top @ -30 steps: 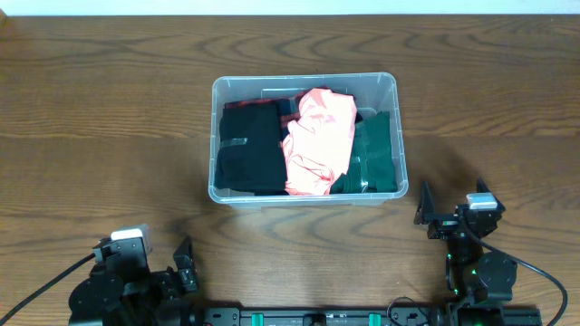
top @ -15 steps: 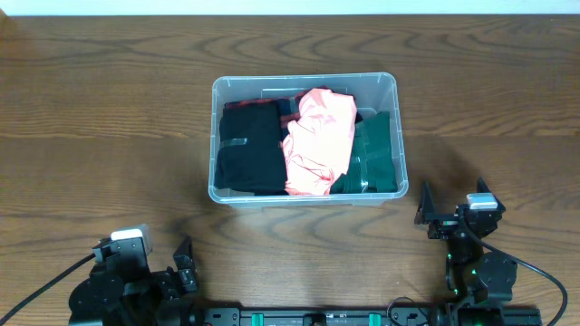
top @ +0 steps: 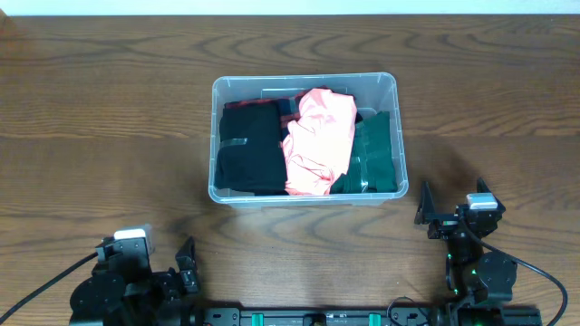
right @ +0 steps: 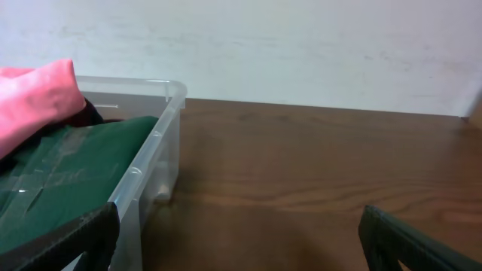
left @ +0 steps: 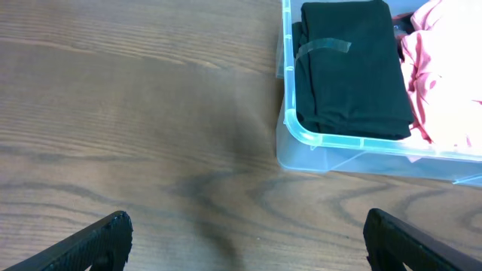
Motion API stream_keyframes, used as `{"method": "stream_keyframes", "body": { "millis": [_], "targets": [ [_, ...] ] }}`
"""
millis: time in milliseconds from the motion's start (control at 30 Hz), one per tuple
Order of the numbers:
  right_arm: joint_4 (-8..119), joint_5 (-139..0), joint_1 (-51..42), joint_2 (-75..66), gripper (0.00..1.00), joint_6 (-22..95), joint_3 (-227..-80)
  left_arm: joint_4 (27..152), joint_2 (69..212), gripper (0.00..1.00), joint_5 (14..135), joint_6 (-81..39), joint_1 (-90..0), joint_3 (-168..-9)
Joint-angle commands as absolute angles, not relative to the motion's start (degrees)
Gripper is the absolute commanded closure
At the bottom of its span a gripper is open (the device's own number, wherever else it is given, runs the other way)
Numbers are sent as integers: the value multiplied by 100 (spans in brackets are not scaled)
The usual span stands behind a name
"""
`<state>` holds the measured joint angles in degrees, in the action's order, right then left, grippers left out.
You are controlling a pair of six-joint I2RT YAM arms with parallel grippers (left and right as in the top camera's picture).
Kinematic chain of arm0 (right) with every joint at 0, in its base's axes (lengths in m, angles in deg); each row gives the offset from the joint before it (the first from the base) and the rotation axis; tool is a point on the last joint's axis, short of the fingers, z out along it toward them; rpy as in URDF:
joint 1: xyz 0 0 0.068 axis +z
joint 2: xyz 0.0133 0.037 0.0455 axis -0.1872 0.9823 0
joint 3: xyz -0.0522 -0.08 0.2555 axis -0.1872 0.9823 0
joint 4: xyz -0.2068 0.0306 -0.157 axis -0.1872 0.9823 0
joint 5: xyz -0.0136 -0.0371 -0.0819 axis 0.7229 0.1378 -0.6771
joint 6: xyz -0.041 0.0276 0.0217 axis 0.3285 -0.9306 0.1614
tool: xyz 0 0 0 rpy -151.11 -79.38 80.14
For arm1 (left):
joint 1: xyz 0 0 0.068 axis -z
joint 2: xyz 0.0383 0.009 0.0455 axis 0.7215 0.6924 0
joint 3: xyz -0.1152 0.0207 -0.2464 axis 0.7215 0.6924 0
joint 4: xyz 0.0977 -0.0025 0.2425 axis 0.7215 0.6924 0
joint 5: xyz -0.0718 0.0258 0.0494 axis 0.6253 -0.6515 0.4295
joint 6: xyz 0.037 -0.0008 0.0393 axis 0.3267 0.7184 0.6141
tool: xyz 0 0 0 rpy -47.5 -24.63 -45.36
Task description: Pack container
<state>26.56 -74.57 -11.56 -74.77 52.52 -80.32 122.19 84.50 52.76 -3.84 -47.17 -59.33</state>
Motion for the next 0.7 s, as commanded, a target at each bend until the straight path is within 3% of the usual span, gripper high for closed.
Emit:
{"method": "stream_keyframes", "body": {
  "millis": [0,667],
  "targets": [
    [2670,-7522,-1108,-7507,1,5235,-8014,12029,8435,2,5270,-310,-4700,-5605],
    [2670,-7522,-1108,-7507,1,5235,-8014,5640,6903,2,5165,-310,-4339,-1186]
  ]
}}
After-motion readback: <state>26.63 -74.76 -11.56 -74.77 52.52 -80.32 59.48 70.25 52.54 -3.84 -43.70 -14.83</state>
